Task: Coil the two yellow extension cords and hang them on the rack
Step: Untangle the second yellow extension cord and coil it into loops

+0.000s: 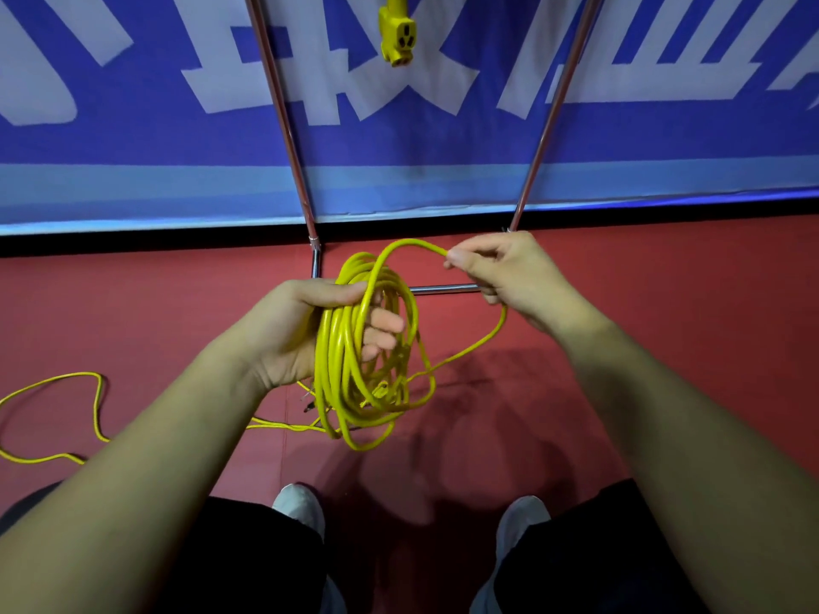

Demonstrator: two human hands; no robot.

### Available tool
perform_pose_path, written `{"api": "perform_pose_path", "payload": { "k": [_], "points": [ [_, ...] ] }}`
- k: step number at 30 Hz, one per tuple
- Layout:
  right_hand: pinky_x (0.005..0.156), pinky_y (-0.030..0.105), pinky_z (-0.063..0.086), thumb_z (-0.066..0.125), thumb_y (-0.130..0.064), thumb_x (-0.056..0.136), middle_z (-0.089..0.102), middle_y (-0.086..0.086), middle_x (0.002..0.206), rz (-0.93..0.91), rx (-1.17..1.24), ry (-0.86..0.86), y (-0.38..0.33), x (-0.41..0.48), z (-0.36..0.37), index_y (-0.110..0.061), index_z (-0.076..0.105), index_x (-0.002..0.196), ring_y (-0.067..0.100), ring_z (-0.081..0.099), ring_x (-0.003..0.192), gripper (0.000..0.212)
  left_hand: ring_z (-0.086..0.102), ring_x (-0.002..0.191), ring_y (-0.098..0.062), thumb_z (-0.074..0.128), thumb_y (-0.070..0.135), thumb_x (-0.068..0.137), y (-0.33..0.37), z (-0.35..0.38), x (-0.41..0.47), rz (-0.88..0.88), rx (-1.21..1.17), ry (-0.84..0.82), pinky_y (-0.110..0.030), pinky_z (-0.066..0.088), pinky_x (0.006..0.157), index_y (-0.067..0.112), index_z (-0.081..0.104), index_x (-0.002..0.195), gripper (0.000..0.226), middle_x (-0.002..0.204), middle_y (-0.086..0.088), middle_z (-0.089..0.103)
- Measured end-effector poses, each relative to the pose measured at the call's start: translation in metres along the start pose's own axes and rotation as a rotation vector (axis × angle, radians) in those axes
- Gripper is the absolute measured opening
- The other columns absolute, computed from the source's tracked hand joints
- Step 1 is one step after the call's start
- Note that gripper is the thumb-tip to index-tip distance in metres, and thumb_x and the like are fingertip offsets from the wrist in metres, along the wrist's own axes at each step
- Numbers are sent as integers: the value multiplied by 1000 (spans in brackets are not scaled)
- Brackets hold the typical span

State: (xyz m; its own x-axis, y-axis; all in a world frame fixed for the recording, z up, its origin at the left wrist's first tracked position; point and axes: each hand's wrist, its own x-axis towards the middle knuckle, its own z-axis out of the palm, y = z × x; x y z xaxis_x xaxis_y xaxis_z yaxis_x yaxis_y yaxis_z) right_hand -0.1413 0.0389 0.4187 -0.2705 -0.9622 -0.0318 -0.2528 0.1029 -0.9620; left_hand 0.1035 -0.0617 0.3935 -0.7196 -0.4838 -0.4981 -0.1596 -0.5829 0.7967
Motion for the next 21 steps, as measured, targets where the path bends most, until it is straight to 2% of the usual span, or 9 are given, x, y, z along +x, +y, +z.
{"api": "perform_pose_path", "payload": {
  "k": [2,4,5,7,9,12,17,19,21],
  "points": [
    [47,21,29,66,-19,92,43,-13,42,-52,-142,-31,-9,-4,2,-14,73,80,5,34,42,15,67,75,-30,74,34,81,2,0,-1,24,-21,49,-42,51,71,-4,51,129,66,103,-19,61],
    [52,9,35,67,-15,91,56,-20,47,-104,-261,-51,-14,-5,3,-10,74,85,-3,50,46,11,67,75,-29,77,35,77,3,3,-4,43,-17,41,-41,52,72,-5,48,132,74,103,-18,61],
    [56,9,38,68,-15,90,63,-21,55,-120,-297,-51,-16,-5,3,-9,76,88,-6,55,54,10,68,73,-28,80,35,72,2,6,-6,48,-14,6,-40,53,69,-6,50,129,76,100,-17,63],
    [68,21,47,71,-18,87,74,-9,76,-142,-332,-62,-17,-7,6,-13,78,88,-5,60,70,9,69,68,-26,87,36,57,3,14,-13,41,-4,-92,-37,55,63,-4,57,118,79,90,-14,67],
    [73,23,47,71,-18,87,75,1,83,-174,-304,-74,-20,-10,12,-13,77,86,0,59,74,8,69,63,-26,89,33,53,6,27,-22,9,-59,-232,-35,56,58,0,62,105,67,80,-12,67],
    [70,21,45,71,-17,87,74,2,80,-252,-236,-41,-26,-11,21,-12,76,83,0,58,73,8,62,53,-26,84,29,66,8,37,-28,-7,-140,-389,-32,53,54,3,67,92,41,68,-8,59],
    [56,14,39,69,-11,88,60,-8,60,-237,-128,-95,-17,-7,26,-5,71,85,1,49,57,7,52,41,-17,89,33,62,5,48,-28,26,-133,-365,-27,47,46,9,63,79,39,51,2,46],
    [54,18,41,68,-13,89,55,0,60,-191,-88,-129,-9,-5,20,-5,67,89,8,49,56,8,52,42,-15,91,29,58,6,49,-27,50,-174,-335,-26,48,46,9,52,80,48,49,4,46],
    [62,27,49,66,-13,91,60,9,66,-109,-112,-193,3,-1,7,-2,64,95,14,57,61,11,53,43,-14,92,27,55,8,48,-26,81,-205,-306,-25,48,46,10,47,82,55,49,5,46]
  ]
}}
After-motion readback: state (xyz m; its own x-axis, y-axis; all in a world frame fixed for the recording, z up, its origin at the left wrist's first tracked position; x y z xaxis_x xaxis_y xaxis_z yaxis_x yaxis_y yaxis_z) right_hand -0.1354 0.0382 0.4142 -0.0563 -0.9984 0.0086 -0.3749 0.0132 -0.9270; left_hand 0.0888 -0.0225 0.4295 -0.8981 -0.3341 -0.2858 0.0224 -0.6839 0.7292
